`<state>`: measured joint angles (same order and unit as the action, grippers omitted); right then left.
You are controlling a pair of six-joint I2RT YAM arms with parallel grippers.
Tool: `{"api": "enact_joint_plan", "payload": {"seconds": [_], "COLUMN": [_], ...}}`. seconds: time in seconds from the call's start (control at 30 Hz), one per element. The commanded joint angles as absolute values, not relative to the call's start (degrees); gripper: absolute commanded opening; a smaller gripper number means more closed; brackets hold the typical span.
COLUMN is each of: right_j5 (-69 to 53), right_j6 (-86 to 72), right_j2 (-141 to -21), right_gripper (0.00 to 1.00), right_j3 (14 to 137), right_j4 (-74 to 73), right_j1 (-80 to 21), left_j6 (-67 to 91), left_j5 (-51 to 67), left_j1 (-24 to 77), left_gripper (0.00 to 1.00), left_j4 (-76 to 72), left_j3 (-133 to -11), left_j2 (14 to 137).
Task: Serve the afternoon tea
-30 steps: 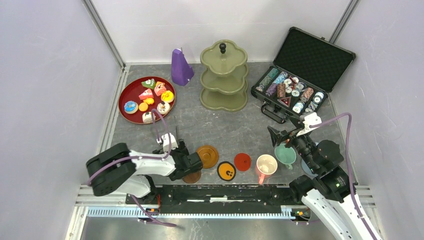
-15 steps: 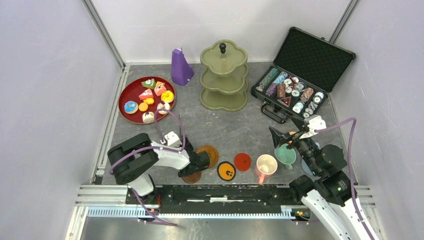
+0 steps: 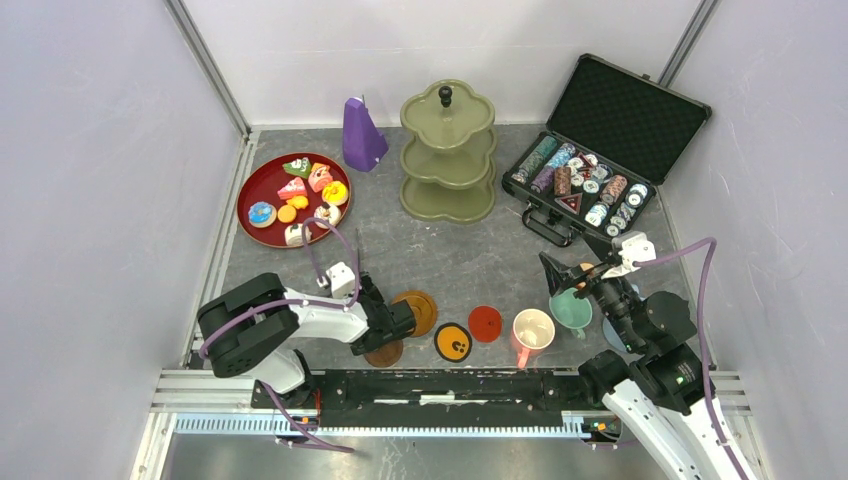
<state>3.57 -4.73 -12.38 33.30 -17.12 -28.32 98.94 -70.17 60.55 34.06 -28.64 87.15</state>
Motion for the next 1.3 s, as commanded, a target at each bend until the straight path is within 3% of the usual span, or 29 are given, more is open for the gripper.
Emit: {"api": "enact_joint_plan", "payload": {"seconds": [0.0,0.13,0.2,0.33,0.5,0.63,0.97,1.1,1.17,1.27], "right_j5": [4.4,4.7,4.9,5.3,5.1,5.0,4.7,4.7,4.6,4.9], "right_j6": [-5.4,-5.3,-5.2,-5.0,-4.9,-4.7,-4.7,-5.1,-5.2,-5.3], "right_j2": [-12.0,-12.0,-11.9,-11.8,-12.2,-12.5,-12.2,-12.0,-12.1,-11.6], "right_gripper": [0.98,0.98,0.98,0.98,0.98,0.98,0.98,0.98,0.98,0.98], "right_j3": [34.0,34.1,34.2,34.1,34.0,34.1,33.1,32.5,32.4,31.9], "right_j4": [-14.8,-14.8,-14.9,-15.1,-14.9,-14.9,-14.1,-13.7,-14.1,-14.5], "right_j1": [-28.1,-28.1,-28.1,-28.1,-28.1,-28.1,-28.1,-28.2,-28.2,-28.1], "left_j6": [96.1,94.9,92.9,82.2,67.0,62.2,41.6,41.5,40.8,40.9], "left_j5": [-72.0,-70.9,-70.4,-68.1,-61.0,-56.4,-42.0,-39.9,-33.6,-26.3], "left_j1": [60.3,60.4,60.3,60.3,60.2,60.0,56.6,54.2,51.8,49.2], "left_gripper": [0.83,0.79,0.72,0.69,0.70,0.71,0.73,0.86,0.99,1.00], "left_j4": [34.0,39.5,41.8,38.1,33.3,41.2,51.9,50.1,43.7,33.9], "left_j3": [-29.5,-32.1,-32.9,-30.9,-30.4,-36.1,-54.8,-53.1,-49.1,-42.3], "left_j2": [86.2,84.1,81.3,71.6,58.4,51.9,49.2,52.3,52.7,54.0]}}
